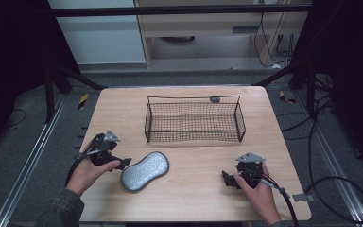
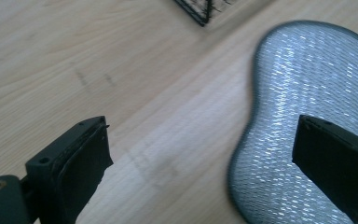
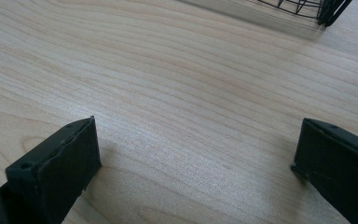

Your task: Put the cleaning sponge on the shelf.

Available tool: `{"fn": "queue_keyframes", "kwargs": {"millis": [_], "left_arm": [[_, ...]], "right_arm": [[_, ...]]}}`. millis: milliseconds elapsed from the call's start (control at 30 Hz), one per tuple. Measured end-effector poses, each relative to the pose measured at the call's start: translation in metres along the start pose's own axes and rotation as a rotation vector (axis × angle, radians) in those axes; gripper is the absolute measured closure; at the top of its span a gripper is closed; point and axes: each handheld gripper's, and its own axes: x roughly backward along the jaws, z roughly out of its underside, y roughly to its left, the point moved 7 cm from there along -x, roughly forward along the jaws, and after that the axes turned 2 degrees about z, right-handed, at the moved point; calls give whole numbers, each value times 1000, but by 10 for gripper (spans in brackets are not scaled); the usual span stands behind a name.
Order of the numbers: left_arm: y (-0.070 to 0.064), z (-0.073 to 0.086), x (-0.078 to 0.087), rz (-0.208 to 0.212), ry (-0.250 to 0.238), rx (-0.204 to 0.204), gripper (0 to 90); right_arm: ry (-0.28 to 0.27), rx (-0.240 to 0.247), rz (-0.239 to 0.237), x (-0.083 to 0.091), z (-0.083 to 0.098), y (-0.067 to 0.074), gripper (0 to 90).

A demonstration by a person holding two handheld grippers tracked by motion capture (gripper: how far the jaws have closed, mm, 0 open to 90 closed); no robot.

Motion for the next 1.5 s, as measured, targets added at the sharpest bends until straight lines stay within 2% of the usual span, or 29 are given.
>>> {"fn": "queue_keyframes", "kwargs": {"millis": [100, 133, 200, 433, 633, 900, 1067, 1267, 1500], "left_arm": [[-13, -4, -6, 28, 32, -40, 40], [-13, -4, -6, 28, 32, -40, 40], [-24, -5, -15, 45, 86, -86, 41], [-40, -7, -28, 95, 133, -123, 44], [-51, -10, -37, 126, 159, -145, 39], [-60, -12, -44, 131, 176, -151, 36], [-63, -12, -50, 137, 203, -171, 36], [-67, -14, -54, 139, 207, -166, 37], [-70, -12, -59, 138, 239, -193, 38]], "right_arm": [[-1, 6, 2, 0, 0, 0, 3], [0, -1, -2, 0, 0, 0, 4], [-4, -1, 0, 0, 0, 0, 4], [-2, -2, 0, 0, 0, 0, 4], [-1, -2, -1, 0, 0, 0, 4], [-3, 1, 0, 0, 0, 0, 4], [-3, -1, 0, 0, 0, 0, 4], [-2, 1, 0, 0, 0, 0, 4], [-1, -1, -1, 0, 0, 0, 4]]}}
